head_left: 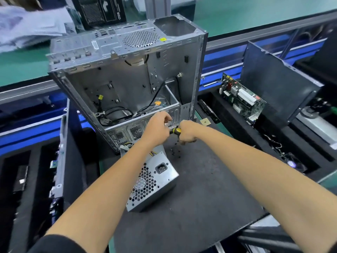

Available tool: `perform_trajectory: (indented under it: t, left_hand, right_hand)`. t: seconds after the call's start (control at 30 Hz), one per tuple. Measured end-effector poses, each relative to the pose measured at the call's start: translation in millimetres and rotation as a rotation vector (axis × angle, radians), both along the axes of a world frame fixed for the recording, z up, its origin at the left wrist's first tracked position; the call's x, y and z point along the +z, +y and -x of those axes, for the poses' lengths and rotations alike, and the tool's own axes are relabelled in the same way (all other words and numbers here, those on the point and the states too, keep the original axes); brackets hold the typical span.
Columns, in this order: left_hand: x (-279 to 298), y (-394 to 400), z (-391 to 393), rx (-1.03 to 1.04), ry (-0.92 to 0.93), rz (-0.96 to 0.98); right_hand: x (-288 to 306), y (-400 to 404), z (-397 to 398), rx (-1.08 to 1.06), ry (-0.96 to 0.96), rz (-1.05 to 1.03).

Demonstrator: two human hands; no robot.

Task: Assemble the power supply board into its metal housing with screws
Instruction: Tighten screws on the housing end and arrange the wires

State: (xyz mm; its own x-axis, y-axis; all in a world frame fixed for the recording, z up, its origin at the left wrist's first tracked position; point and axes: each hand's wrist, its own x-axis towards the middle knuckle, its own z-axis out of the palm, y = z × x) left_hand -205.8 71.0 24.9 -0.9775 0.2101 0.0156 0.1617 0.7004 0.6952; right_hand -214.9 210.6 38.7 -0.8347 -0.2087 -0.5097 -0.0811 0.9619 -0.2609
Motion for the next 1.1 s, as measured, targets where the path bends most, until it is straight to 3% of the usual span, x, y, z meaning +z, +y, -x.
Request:
perform_trajectory:
  t: [0.23,0.53,0.77,0.87,1.1]
  left_hand:
    - [21.8,-25.1,-36.3,-0.045,-0.013,-0.024]
    - [41.9,-54.2,-76.5,0.075,0.016,-0.251]
    - [28.6,-69.6,-107.9,0.093,-0.046,-0.207]
    - [25.0,-75.1,-114.4,0.116,-0.034,-0.154]
    - [23.1,-89.9,-124.5,0.133,-0.082,-0.223]
  right_hand:
    - [52.7,-10.7,-11.7,-0.024,0.062,0.362]
    - [78.2,-37.4,-41.9,0.071,0.050,0.542]
    - [92.2,-64.8,-58.2,-0.131,0.311,0.920]
    - [99.4,-75.8,-65.8,-0.068,0.357,0.894]
    - [103.7,-91.8,-83.0,0.040,0.492,0.851]
